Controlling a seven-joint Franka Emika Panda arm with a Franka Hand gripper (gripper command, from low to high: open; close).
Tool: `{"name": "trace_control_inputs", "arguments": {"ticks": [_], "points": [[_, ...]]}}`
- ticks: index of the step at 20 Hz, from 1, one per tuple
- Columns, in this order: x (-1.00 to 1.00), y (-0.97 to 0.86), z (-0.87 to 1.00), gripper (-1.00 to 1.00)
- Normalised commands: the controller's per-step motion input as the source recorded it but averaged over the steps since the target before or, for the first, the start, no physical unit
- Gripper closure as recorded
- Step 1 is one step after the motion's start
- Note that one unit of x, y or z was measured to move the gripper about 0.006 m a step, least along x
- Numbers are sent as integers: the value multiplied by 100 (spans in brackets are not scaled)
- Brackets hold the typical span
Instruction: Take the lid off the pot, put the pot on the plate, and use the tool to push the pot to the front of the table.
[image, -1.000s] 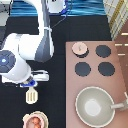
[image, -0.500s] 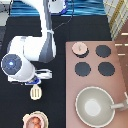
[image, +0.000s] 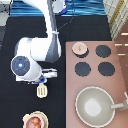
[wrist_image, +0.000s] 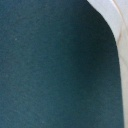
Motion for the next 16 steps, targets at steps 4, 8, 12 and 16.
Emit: {"name": "trace_control_inputs", "arguments": {"ticks": [4,8,12,16], "points": [[-100,37,-78,100],[-100,27,-40,100],[-86,47,87,-100],[-70,42,100,-100]]}}
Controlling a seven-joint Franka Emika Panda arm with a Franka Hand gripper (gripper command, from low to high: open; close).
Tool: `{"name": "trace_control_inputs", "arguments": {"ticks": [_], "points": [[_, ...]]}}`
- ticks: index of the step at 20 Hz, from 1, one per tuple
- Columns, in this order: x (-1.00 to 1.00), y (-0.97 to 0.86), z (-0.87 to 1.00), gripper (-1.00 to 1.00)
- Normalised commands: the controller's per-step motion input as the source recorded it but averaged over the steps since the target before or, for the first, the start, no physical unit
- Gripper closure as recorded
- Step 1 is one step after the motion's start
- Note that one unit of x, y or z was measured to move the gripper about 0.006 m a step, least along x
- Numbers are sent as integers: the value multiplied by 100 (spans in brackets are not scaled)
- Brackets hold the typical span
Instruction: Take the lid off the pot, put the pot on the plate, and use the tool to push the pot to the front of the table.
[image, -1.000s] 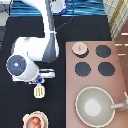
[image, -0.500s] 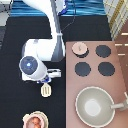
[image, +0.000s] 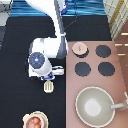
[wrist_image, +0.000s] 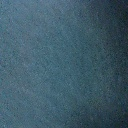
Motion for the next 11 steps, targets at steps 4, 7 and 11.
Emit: {"name": "trace_control_inputs", "arguments": {"ticks": [4,7,11], "points": [[-69,22,100,-100],[-56,3,100,-100],[-54,-13,92,-100]]}}
